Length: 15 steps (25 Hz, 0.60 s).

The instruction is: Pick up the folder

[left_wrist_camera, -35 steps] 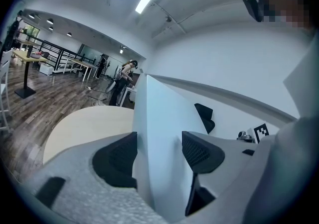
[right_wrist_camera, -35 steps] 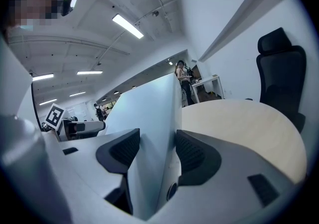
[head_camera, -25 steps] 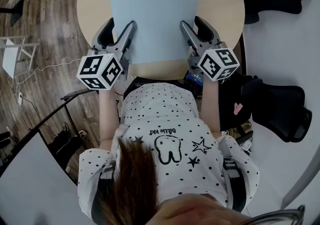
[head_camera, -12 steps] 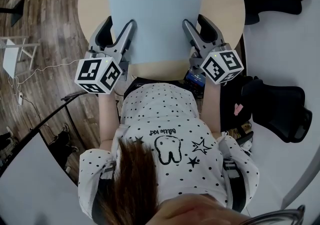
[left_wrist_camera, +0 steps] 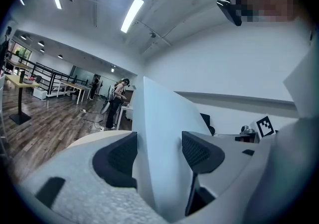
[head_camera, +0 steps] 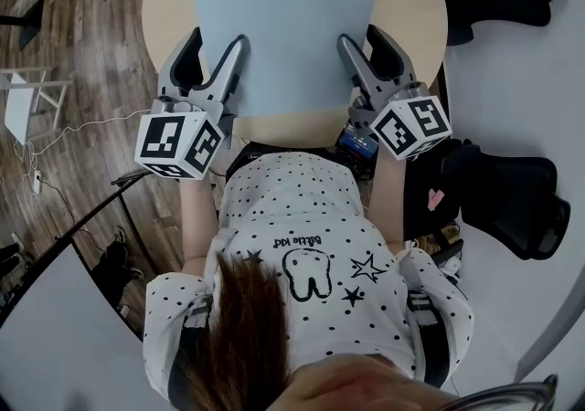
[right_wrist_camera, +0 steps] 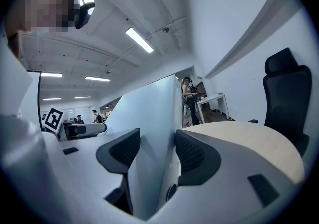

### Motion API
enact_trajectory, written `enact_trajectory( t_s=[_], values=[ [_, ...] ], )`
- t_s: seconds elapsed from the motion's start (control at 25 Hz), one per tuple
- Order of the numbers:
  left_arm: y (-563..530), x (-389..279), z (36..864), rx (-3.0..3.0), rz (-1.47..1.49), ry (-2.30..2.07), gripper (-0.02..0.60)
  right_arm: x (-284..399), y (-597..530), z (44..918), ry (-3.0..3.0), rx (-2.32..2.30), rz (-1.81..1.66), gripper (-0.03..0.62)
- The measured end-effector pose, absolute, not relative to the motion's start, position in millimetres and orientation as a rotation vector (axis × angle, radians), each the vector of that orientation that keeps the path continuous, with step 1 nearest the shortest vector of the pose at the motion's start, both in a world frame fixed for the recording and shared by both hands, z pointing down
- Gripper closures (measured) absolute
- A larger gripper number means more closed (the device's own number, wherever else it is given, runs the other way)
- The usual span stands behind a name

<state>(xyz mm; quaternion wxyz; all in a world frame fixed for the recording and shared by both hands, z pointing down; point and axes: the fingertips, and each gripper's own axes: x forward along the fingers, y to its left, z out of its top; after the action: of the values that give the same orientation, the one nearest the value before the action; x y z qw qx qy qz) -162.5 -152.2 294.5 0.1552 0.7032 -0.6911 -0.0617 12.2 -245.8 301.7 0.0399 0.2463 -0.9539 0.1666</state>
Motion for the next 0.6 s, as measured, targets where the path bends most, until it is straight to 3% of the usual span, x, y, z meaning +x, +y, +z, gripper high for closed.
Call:
enact_trajectory(
  t_s=[0.6],
  values=[
    [-147,-165,280,2.037,-0.211,-2.008,0.29,10,-242,288,-2.955,0.743,0.475,0.372]
  ],
)
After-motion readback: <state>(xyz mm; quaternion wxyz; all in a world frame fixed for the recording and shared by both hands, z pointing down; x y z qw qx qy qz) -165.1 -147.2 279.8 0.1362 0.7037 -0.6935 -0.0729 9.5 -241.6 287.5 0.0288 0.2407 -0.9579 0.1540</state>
